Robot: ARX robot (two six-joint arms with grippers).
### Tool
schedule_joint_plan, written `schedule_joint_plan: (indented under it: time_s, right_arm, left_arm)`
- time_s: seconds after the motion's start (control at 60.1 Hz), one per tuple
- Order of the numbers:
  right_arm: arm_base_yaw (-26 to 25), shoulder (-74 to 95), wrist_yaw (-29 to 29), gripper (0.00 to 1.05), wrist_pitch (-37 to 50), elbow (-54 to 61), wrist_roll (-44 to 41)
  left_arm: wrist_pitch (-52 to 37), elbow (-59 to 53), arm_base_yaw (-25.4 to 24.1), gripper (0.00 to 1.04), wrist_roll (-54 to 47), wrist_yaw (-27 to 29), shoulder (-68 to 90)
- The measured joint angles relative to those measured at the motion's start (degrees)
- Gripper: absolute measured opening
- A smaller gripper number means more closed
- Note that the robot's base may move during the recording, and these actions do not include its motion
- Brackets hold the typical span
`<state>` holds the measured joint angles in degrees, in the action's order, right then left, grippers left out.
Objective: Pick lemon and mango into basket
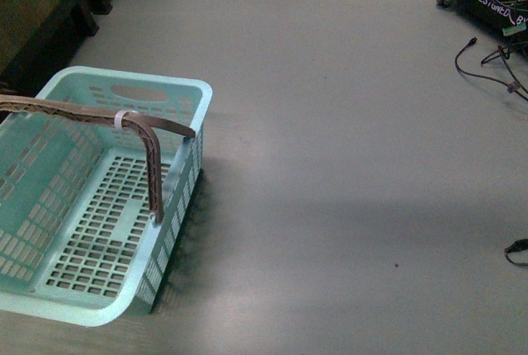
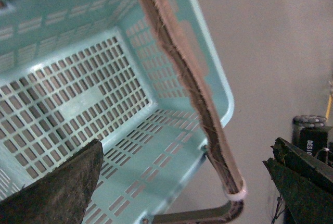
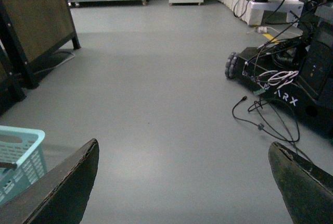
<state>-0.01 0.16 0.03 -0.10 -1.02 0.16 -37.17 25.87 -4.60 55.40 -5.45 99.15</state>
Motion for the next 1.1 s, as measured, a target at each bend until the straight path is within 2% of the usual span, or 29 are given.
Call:
schedule_joint_plan:
  time_s: [0.15,0.383,0.833,1.099]
  right_arm:
    - [0.00,0.00,0.02,0.96,0.00,0.00,0.00]
    - [0.00,0.00,0.00,0.96,0.00,0.00,0.00]
    - [0.00,0.00,0.00,0.96,0.00,0.00,0.00]
    - [0.00,0.00,0.00,0.96,0.00,0.00,0.00]
  left_arm:
    - [-0.39,6.91,3.65,0.98,6.45,2.45,12.41]
    - [-0.20,17.11,7.15,0.98,14.01,2.73,20.31]
    - [1.66,19.10,5.29,0.98,15.87,0.07,14.71]
    - [2.05,25.11,4.96,0.98,16.48,1.55,21.90]
